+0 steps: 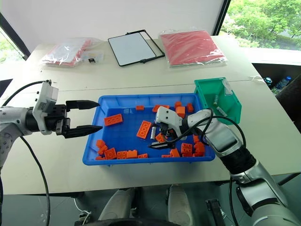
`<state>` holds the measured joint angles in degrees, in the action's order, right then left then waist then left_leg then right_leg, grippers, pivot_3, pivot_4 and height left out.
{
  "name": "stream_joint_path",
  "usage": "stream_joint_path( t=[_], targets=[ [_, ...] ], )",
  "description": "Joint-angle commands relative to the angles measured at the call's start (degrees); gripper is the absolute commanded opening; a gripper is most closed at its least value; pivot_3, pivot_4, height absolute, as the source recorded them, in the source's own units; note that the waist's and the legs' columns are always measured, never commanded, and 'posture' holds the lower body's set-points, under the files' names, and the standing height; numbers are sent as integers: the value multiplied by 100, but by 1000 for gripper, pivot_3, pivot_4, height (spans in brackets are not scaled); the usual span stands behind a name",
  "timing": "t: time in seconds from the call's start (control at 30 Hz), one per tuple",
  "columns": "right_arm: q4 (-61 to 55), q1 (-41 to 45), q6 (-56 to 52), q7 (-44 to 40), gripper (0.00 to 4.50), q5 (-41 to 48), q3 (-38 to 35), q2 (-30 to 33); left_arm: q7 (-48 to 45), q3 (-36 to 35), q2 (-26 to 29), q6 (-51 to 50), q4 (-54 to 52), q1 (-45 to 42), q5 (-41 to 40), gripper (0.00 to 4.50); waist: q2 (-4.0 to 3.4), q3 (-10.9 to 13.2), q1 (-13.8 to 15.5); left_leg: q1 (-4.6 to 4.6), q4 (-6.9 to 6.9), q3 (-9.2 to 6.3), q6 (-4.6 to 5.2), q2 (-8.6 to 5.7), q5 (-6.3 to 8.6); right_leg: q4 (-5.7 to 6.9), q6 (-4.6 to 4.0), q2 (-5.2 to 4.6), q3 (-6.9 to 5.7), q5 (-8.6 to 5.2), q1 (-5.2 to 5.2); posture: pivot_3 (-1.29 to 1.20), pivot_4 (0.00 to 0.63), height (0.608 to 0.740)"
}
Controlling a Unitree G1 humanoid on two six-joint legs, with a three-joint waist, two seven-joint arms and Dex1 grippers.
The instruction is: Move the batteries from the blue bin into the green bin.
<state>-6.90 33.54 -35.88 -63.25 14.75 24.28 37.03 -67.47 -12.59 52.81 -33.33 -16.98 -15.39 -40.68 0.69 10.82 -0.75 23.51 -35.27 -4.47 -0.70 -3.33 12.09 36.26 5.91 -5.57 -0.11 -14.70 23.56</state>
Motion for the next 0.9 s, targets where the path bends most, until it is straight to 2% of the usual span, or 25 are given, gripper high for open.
stream_joint_path(
  t=[0.03,0.37,0.73,0.8,0.87,0.9],
  targets=[
    [45,151,124,-32,4452,-193,38,-29,24,-249,105,-10,-205,44,-111,4500,0,0,1,0,0,0,0,0,0,0,0,0,0,0,-1,0,150,735],
    [28,334,-68,-26,4452,-267,-170,-176,85,-317,127,-25,-266,133,-195,4500,0,0,0,0,0,0,0,0,0,0,0,0,0,0,-1,0,150,735],
    [93,209,-56,50,4452,-583,-54,-94,80,-188,78,27,-168,-43,-159,4500,0,0,0,0,0,0,0,0,0,0,0,1,-1,1,0,0,150,735],
    [17,135,-50,48,3915,-624,-27,-55,62,-174,80,43,-130,-83,-142,4500,0,0,2,0,0,0,-1,0,0,0,0,1,-1,1,-1,0,150,735],
    [-14,98,-68,71,3784,-641,-27,-52,47,-156,79,53,-97,-120,-127,4500,0,0,3,0,-1,0,-1,-1,0,0,0,1,-1,1,-2,0,150,735],
    [-38,81,-91,82,3386,-641,-35,-56,32,-144,79,66,-81,-134,-114,4500,0,0,1,0,-1,0,0,-1,0,0,1,1,-1,1,-2,0,150,735]
  ],
)
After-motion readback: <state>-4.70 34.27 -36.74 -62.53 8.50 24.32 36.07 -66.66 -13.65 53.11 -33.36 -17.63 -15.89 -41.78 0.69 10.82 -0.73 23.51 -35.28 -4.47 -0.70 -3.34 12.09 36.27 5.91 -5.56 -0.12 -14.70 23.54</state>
